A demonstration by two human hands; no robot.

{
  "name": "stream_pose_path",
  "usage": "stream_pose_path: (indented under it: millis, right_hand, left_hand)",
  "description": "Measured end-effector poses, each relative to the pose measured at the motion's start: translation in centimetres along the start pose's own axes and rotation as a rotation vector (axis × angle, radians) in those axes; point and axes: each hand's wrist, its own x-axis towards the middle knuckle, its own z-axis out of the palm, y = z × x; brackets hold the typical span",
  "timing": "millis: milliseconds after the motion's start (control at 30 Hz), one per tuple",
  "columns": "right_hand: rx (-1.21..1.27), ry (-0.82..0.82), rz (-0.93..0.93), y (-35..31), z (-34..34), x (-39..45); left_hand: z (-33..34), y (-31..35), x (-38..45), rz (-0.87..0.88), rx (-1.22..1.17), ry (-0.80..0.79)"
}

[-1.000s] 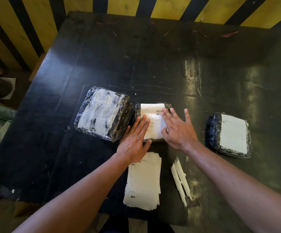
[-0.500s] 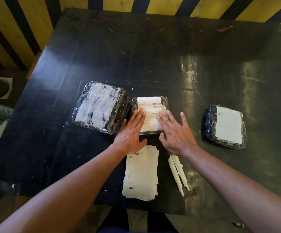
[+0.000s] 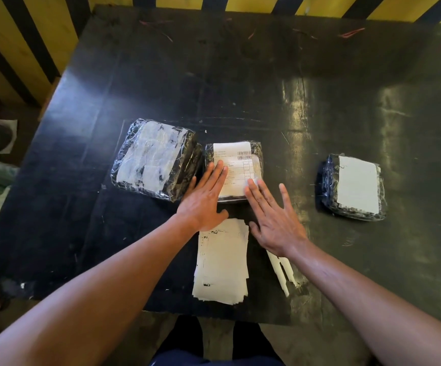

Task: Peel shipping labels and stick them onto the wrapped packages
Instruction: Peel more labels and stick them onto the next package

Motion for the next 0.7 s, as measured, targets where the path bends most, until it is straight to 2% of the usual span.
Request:
stream_pose_path:
  millis: [200, 400, 567, 700]
  right_hand:
    - [0.093, 0.074, 0.036, -0.3, -1.5, 0.6]
    - [0.18, -0.042, 0.091, -1.3, -1.8, 3.8]
    - [0.163, -0.028, 0.09, -1.3, -1.8, 3.7]
    - [0.163, -0.036, 0.104, -1.4, -1.8, 3.9]
  left_hand:
    - [-0.1, 0.2, 0.0, -0.01, 0.043, -0.009]
    - [1.5, 2.2, -1.5, 0.101, 0.223, 0.036]
    - [3.0, 0.9, -4.4, 0.082, 0.214, 0.081]
    - [1.8, 0.3, -5.5, 0.071, 0.175, 0.053]
